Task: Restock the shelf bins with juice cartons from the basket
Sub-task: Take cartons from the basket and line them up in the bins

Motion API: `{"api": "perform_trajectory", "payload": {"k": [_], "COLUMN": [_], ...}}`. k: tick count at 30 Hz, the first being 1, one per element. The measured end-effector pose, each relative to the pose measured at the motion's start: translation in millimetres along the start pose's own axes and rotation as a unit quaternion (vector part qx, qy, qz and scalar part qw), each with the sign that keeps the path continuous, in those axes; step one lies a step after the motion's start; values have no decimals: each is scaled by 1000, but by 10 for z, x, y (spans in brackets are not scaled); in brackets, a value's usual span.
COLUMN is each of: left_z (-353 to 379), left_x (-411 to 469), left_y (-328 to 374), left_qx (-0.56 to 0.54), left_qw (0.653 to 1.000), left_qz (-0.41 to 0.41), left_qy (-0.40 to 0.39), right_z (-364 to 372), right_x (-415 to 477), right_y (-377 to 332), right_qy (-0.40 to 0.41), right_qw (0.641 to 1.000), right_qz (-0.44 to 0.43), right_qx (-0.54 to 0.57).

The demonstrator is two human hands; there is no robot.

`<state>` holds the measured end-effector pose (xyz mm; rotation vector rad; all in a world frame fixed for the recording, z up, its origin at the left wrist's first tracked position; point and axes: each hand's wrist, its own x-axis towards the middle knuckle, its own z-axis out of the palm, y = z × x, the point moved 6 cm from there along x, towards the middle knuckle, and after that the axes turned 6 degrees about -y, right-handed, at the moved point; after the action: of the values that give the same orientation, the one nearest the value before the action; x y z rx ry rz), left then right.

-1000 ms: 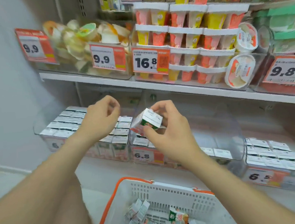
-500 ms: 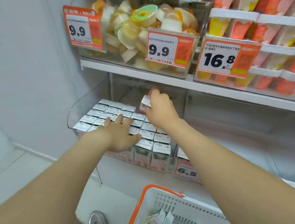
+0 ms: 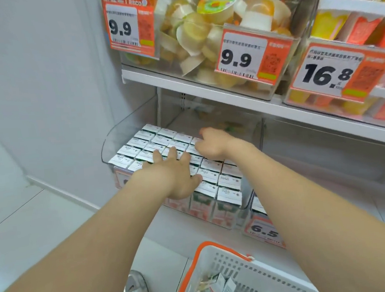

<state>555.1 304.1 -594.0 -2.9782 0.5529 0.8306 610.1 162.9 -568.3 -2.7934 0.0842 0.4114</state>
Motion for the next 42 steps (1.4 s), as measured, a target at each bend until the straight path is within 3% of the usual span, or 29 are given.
{"api": "perform_trajectory", "payload": {"k": [5, 7, 10, 13, 18, 21, 23, 32, 38, 42], "left_z": [-29, -101, -174, -21, 858, 1515, 1849, 2909, 3872, 4301], "left_x": [-139, -318, -651, -982, -1162, -926, -767, -187, -36, -19], "left_y": [114, 234, 465, 706, 1194, 1262, 1271, 1125, 963, 912], "left_qx": [21, 27, -17, -74, 16, 102, 146, 99, 83, 94], "left_qw": [1000, 996, 971, 952, 967, 964, 957, 978, 961, 945], "left_qz": [6, 39, 111, 167, 253, 213, 184, 99, 40, 38], "left_qy": [17, 76, 213, 244, 25, -121, -169, -154, -259, -311], "right_z": [-206, -118, 154, 492, 1104, 1503, 1805, 3257, 3883, 4216], "right_x": [-853, -1352, -2003, -2389, -2634, -2623, -2601, -2410, -2284, -2277], "right_y": [-115, -93, 77, 340, 811, 1058, 1245, 2071, 2127, 1922], "right_qy": [228, 282, 302, 263, 111, 16, -30, -179, -266, -259], "right_qw": [965, 943, 933, 952, 990, 997, 995, 972, 955, 965], "right_qz": [-108, -134, -131, -113, -51, -27, -12, 97, 65, 17], "right_qx": [77, 113, 143, 113, 74, 71, 97, 117, 112, 45]}}
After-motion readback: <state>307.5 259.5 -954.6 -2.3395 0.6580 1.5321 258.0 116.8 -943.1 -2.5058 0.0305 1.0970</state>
